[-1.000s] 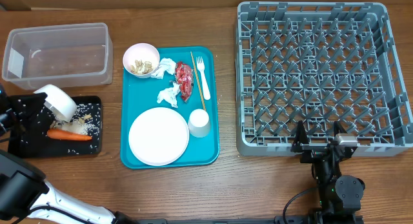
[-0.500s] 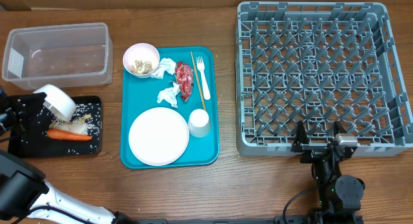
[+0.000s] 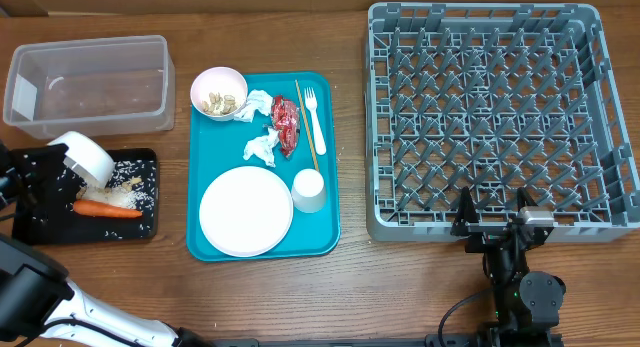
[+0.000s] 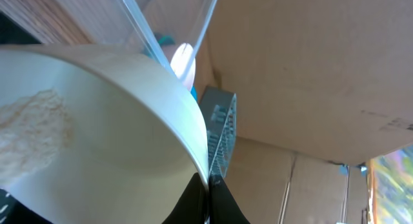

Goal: Sort waste into correct bins and load items into the dishwasher rack
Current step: 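Tilt the bowl with the left gripper to dump rice onto the black tray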

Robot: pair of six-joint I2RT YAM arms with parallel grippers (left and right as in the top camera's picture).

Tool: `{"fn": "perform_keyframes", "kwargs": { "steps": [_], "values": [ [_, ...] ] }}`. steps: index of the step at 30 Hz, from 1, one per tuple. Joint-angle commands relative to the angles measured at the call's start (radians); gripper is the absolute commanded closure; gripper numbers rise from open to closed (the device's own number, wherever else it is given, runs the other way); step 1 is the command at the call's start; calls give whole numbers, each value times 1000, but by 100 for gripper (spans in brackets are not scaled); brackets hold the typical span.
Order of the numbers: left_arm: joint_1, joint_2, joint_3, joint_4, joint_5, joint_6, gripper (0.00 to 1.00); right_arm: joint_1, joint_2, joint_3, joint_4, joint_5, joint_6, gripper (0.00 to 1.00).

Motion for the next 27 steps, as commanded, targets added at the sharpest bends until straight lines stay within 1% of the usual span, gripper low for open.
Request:
{"fn": "perform_keyframes", "kwargs": {
  "steps": [1, 2, 3, 5, 7, 10, 11, 12, 13, 15, 16, 17, 18, 19, 21, 22, 24, 26, 27],
  "values": [
    [8, 19, -5, -41, 26, 33, 96, 6, -8, -10, 6, 13, 5, 0],
    [8, 19, -5, -36, 39, 70, 96, 6, -8, -10, 6, 13, 5, 0],
    [8, 19, -5, -18, 32, 63, 96, 6, -8, -10, 6, 13, 4, 0],
    [9, 23, -5, -12, 21, 9, 96, 6, -8, -10, 6, 13, 4, 0],
    [14, 23, -5, -13, 57, 29, 96, 6, -8, -10, 6, 13, 4, 0],
    [19, 26, -5, 9, 49, -60, 96, 6, -8, -10, 6, 14, 4, 0],
    [20, 26, -5, -14, 51, -62, 96, 6, -8, -10, 6, 13, 4, 0],
    [21, 26, -5, -27, 63, -35, 96, 6, -8, -10, 6, 13, 5, 0],
    [21, 26, -5, -9, 68, -17, 96, 6, -8, -10, 6, 14, 4, 0],
    [24, 31, -5, 68, 11, -97, 96, 6, -8, -10, 6, 13, 5, 0],
    [29, 35, -5, 89, -28, -171, 96, 6, -8, -10, 6, 13, 5, 0],
    [32, 38, -5, 27, 15, -110, 96, 6, -8, -10, 6, 13, 5, 0],
    [32, 37, -5, 8, 54, -35, 96, 6, -8, -10, 6, 14, 4, 0],
    [32, 37, -5, 16, 63, -4, 96, 6, -8, -10, 6, 14, 4, 0],
    [34, 44, -5, 36, 26, -83, 96, 6, -8, -10, 6, 14, 5, 0],
    [35, 45, -5, 24, 24, -97, 96, 6, -8, -10, 6, 14, 4, 0],
    [35, 46, -5, 11, 43, -53, 96, 6, -8, -10, 6, 14, 4, 0],
    [35, 50, -5, 18, 30, -68, 96, 6, -8, -10, 6, 14, 4, 0],
    [35, 50, -5, -8, 32, -73, 96, 6, -8, -10, 6, 13, 4, 0]
  ]
}}
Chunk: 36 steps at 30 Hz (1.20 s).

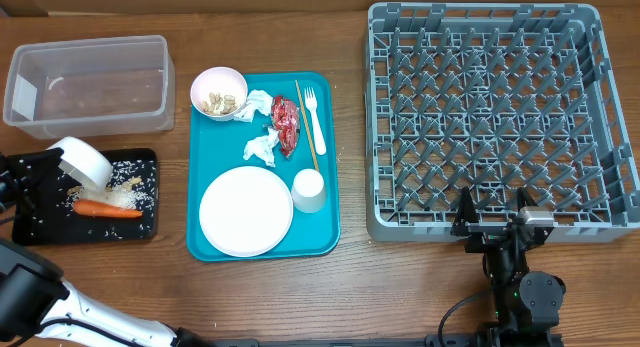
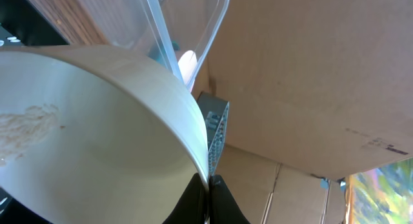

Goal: Sort waste into correct bins and load items into the dishwasher rack
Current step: 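Tilt the bowl with the left gripper to dump rice onto the black tray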

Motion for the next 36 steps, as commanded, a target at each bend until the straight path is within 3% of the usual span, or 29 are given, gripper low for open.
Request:
{"fn": "perform_keyframes", "kwargs": {
  "steps": [1, 2, 3, 5, 8, 10, 13, 15, 18, 26, 32, 36],
  "values": [
    [8, 20, -3, -40, 36, 34, 96, 6, -8, -10, 7, 13, 5, 0],
    [8, 20, -3, -24, 53, 61, 96, 6, -8, -10, 7, 13, 4, 0],
    [11, 24, -3, 56, 28, -12, 96, 6, -8, -10, 7, 13, 4, 0],
    [11, 27, -3, 17, 23, -77, 96, 6, -8, -10, 7, 13, 4, 0],
    [11, 26, -3, -40, 125, 62, 96, 6, -8, -10, 7, 13, 4, 0],
    [11, 26, -3, -40, 98, -7, 96, 6, -8, -10, 7, 13, 5, 0],
    [11, 26, -3, -66, 124, 23, 96, 6, -8, -10, 7, 13, 4, 0],
    [11, 26, -3, -53, 100, -25, 96, 6, -8, -10, 7, 13, 4, 0],
    [11, 26, -3, -108, 123, 42, 96, 6, -8, -10, 7, 13, 4, 0],
    [12, 26, -3, -95, 79, 13, 96, 6, -8, -10, 7, 13, 5, 0],
    [10, 26, -3, -187, 77, 162, 96, 6, -8, -10, 7, 13, 4, 0],
    [10, 26, -2, -186, 90, 167, 96, 6, -8, -10, 7, 13, 5, 0]
  ]
}}
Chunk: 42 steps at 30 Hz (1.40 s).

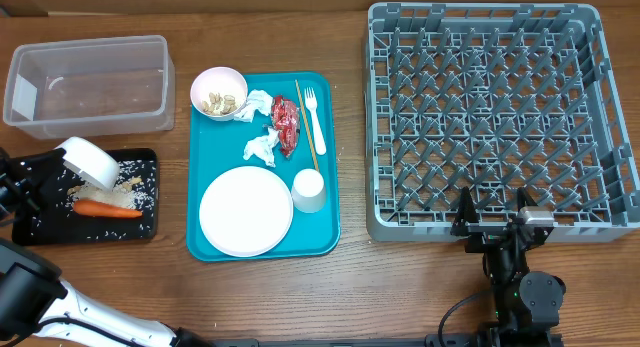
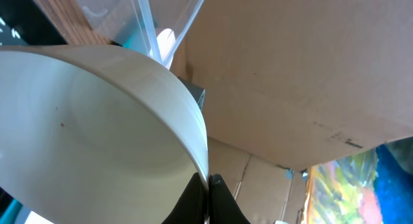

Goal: Sort waste into correct bins and load items into the dishwasher rack
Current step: 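Tilt the bowl with the left gripper to dump rice onto the black tray, then carry the emptied bowl back and set it on the teal tray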

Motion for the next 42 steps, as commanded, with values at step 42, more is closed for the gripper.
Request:
{"fn": "perform_keyframes", "kwargs": {
  "steps": [42],
  "values": [
    [-914, -484, 43, 356, -1089, -632, 96, 6, -8, -10, 8, 13, 4, 0]
  ]
}}
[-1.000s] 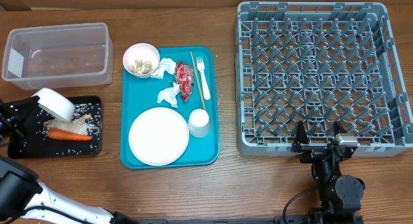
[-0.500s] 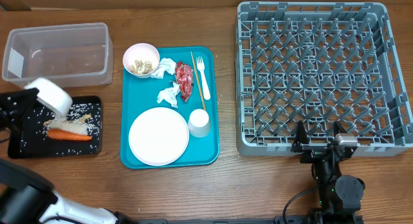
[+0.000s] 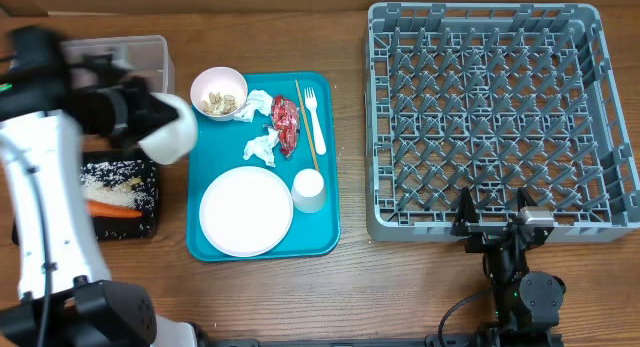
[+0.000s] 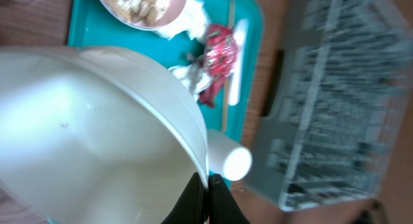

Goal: Sort waste into correct bins and load items into the dishwasher rack
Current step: 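Carry the emptied bowl back and set it on the teal tray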

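My left gripper (image 4: 208,184) is shut on the rim of an empty white bowl (image 4: 84,127), held tilted over the left edge of the teal tray (image 3: 330,222); overhead, the bowl (image 3: 172,135) is beside the dark gripper (image 3: 140,115). The tray carries a small bowl of food scraps (image 3: 219,91), crumpled napkins (image 3: 262,145), a red wrapper (image 3: 285,123), a white fork (image 3: 313,113), a chopstick (image 3: 306,107), a white plate (image 3: 245,211) and a white cup (image 3: 308,190). The grey dishwasher rack (image 3: 500,117) stands at the right. My right gripper (image 3: 494,219) rests open in front of it.
A clear plastic bin (image 3: 150,49) sits at the back left, largely hidden by my left arm. In front of it, a black tray (image 3: 148,212) holds rice and a carrot (image 3: 110,209). Cardboard walls run along the table's back edge.
My left gripper has moved with the bowl from over the black tray up and to the right, to the teal tray's left edge. The right arm has not moved.
The bowl was held tilted over the black tray with rice still inside it. Less rice showed in it a moment later, then it was empty with the rice heaped on the black tray. Now the empty bowl hangs by the teal tray.
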Robot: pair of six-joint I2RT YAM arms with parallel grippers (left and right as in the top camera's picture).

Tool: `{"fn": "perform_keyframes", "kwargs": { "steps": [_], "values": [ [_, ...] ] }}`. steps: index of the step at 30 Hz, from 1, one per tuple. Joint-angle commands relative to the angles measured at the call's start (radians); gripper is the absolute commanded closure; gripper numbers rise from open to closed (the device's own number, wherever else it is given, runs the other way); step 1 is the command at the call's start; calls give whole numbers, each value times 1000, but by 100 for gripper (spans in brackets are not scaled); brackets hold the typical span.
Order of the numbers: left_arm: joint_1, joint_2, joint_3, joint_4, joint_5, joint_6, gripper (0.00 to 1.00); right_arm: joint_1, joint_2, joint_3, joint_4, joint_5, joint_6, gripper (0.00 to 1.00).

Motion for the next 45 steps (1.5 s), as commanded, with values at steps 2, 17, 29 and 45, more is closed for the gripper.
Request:
{"fn": "perform_keyframes", "kwargs": {
  "steps": [2, 17, 29, 45],
  "values": [
    [-243, 44, 21, 45, -422, -247, 96, 6, -8, -10, 6, 13, 3, 0],
    [-424, 335, 21, 185, -639, -397, 96, 6, -8, -10, 6, 13, 3, 0],
    [-424, 413, 20, 206, -646, -396, 96, 6, -8, -10, 6, 13, 3, 0],
    [-422, 425, 21, 193, -649, -395, 76, 6, -8, -10, 6, 14, 3, 0]
  ]
}}
